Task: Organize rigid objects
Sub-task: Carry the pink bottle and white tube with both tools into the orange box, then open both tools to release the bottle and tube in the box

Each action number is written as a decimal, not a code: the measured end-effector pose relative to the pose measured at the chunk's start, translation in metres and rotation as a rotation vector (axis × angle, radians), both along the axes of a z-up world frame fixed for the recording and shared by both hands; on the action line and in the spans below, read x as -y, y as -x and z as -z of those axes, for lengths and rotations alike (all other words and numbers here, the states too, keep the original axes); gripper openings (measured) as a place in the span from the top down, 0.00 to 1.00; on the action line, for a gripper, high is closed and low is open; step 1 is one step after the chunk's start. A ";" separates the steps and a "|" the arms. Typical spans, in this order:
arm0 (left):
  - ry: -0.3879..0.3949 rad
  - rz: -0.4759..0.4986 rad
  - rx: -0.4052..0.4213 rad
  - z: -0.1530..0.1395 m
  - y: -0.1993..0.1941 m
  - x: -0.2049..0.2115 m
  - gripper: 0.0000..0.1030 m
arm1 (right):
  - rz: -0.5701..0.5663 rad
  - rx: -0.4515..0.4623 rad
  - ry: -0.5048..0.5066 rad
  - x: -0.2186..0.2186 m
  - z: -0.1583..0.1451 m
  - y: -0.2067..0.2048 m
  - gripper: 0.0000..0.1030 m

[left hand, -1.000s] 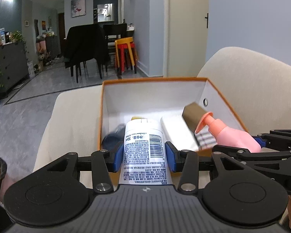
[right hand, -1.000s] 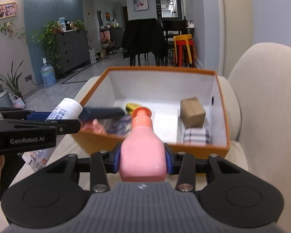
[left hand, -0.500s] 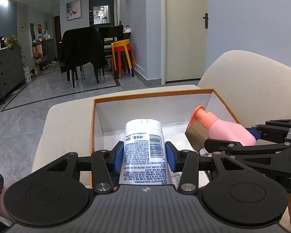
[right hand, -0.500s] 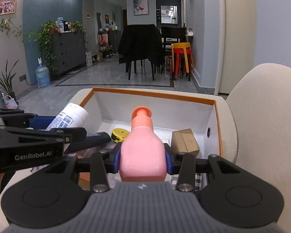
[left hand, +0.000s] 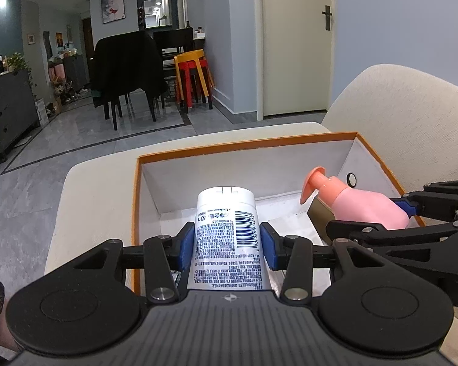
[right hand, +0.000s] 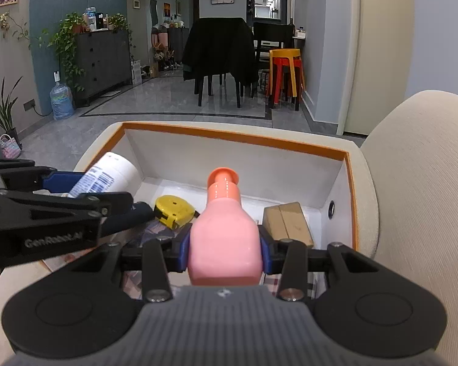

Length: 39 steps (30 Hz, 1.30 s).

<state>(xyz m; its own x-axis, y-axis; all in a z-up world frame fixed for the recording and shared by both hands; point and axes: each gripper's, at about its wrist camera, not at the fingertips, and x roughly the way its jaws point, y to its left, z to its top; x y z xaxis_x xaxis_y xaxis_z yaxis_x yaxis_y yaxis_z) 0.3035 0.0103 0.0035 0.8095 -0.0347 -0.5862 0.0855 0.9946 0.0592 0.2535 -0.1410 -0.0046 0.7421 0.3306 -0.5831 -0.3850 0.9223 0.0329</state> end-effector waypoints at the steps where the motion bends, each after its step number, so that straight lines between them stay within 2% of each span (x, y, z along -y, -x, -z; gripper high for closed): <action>1: 0.001 0.001 -0.004 0.000 -0.003 0.000 0.50 | 0.003 -0.005 -0.001 -0.001 0.000 -0.003 0.59; 5: 0.012 -0.006 -0.032 0.001 -0.013 0.001 0.50 | 0.007 -0.017 -0.002 -0.005 0.002 -0.013 0.59; 16: -0.048 -0.025 -0.090 0.013 -0.041 -0.004 0.50 | 0.014 -0.058 0.043 -0.020 0.012 -0.047 0.59; 28: -0.152 -0.073 -0.142 0.024 -0.061 -0.004 0.51 | 0.019 -0.128 0.094 -0.040 0.030 -0.077 0.59; 39: -0.273 -0.072 -0.140 0.027 -0.074 0.001 0.50 | -0.003 -0.115 0.146 -0.060 0.035 -0.087 0.59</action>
<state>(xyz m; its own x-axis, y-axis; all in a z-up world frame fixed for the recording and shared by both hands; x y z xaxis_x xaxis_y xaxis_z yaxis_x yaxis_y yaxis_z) 0.3779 0.0088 -0.0233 0.7150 0.1940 -0.6717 0.0414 0.9473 0.3177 0.3405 -0.0813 -0.0394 0.6665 0.2382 -0.7064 -0.3894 0.9193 -0.0574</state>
